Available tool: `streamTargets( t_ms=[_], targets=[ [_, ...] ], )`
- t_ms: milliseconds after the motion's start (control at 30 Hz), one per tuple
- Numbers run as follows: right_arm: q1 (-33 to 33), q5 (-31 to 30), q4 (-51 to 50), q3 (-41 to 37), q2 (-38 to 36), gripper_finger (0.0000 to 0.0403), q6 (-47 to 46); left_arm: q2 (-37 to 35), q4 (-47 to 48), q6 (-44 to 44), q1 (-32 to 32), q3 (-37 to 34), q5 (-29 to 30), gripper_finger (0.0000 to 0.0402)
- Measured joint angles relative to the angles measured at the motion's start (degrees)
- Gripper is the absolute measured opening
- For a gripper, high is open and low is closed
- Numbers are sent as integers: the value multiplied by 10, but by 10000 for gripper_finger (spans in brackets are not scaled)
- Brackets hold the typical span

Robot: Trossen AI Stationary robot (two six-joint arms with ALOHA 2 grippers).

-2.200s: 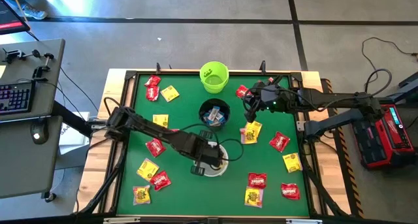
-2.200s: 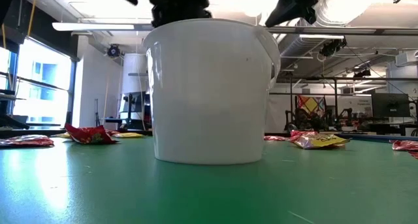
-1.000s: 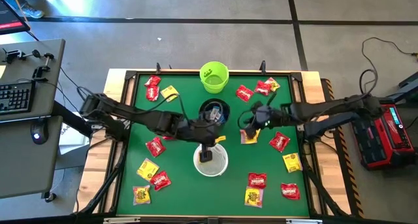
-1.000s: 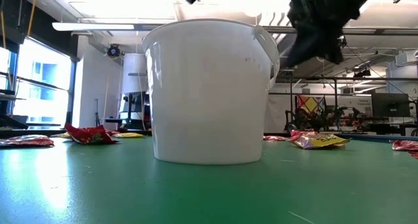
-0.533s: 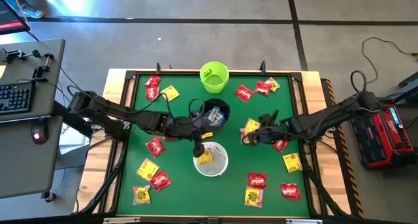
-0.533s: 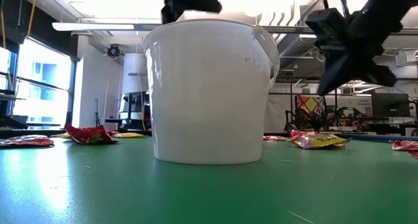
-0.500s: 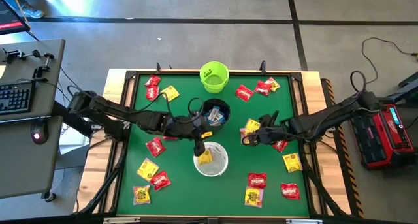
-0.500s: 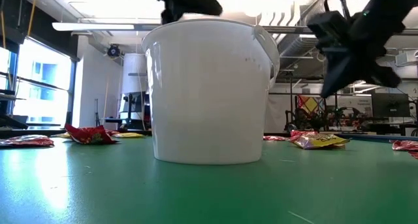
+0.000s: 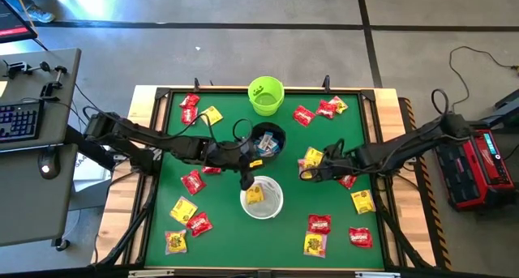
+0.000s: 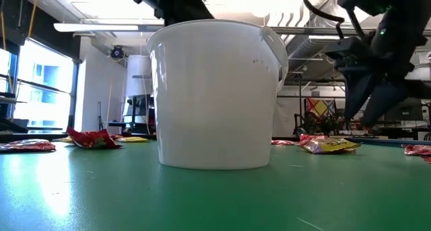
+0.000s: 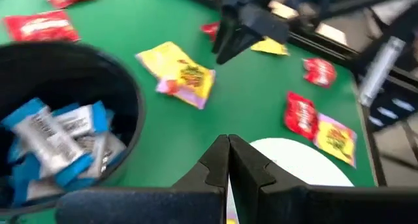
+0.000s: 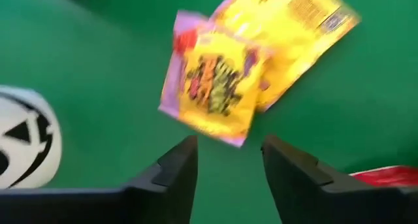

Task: Sort candy by brand, put in halloween buckets
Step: Put the yellow candy into the white bucket

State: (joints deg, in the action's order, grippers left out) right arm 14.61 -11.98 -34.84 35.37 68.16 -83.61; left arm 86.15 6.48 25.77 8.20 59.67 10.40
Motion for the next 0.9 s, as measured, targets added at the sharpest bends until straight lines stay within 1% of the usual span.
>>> streamTargets(
  t_ms=[100, 200, 333, 433, 533, 700, 800, 900],
  targets=[
    [0, 16, 51, -27, 0, 165, -3, 0, -20, -45, -11, -5, -55, 0],
    [0, 15, 77, -48, 1, 165, -14, -11, -80, -53, -26, -36, -105, 0],
    [0, 8, 99, -59, 1, 165, -12, -36, -178, -37, -42, -93, -131, 0],
    [0, 5, 101, -69, 1, 165, -10, -59, -238, -21, -50, -140, -128, 0],
    [0, 5, 137, -96, 2, 165, -10, -83, -283, 3, -58, -184, -118, 0],
    [0, 2, 275, -151, 2, 165, -10, -122, -299, 40, -64, -244, -96, 0],
    [0, -19, 314, -170, 2, 162, -12, -144, -302, 52, -64, -267, -80, 0],
    [0, -36, 330, -186, 1, 145, -31, -161, -303, 57, -64, -286, -67, 0]
  ],
)
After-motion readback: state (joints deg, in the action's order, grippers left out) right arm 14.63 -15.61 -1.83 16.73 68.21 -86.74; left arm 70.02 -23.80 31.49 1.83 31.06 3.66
